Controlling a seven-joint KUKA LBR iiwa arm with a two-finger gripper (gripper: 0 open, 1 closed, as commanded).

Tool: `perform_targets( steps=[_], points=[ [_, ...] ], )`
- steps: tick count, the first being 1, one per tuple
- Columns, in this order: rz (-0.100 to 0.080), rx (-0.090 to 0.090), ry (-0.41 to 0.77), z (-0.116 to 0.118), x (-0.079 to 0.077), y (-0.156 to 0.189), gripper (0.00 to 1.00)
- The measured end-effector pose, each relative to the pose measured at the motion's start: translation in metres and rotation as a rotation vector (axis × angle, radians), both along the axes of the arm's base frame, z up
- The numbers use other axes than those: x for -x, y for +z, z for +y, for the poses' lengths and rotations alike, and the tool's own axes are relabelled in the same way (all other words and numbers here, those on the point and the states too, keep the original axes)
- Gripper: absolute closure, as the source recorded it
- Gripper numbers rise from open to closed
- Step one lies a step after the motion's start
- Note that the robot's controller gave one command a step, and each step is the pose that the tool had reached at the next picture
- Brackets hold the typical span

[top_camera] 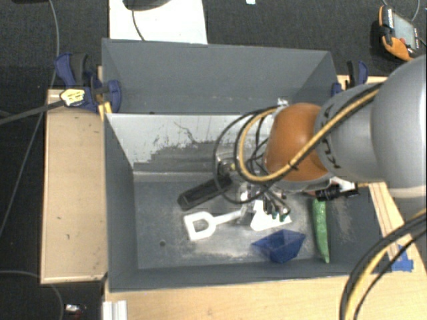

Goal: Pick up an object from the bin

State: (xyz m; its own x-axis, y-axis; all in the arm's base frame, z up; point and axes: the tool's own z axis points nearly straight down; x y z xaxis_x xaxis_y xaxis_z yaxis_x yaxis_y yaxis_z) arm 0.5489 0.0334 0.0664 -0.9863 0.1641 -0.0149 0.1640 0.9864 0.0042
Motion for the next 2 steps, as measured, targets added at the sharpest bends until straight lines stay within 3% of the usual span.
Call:
perform_targets(
  steps=[2],
  points=[
    [-0.001, 0.0, 0.001, -0.0001, 0.0004, 0.0092, 1.0]
  ],
)
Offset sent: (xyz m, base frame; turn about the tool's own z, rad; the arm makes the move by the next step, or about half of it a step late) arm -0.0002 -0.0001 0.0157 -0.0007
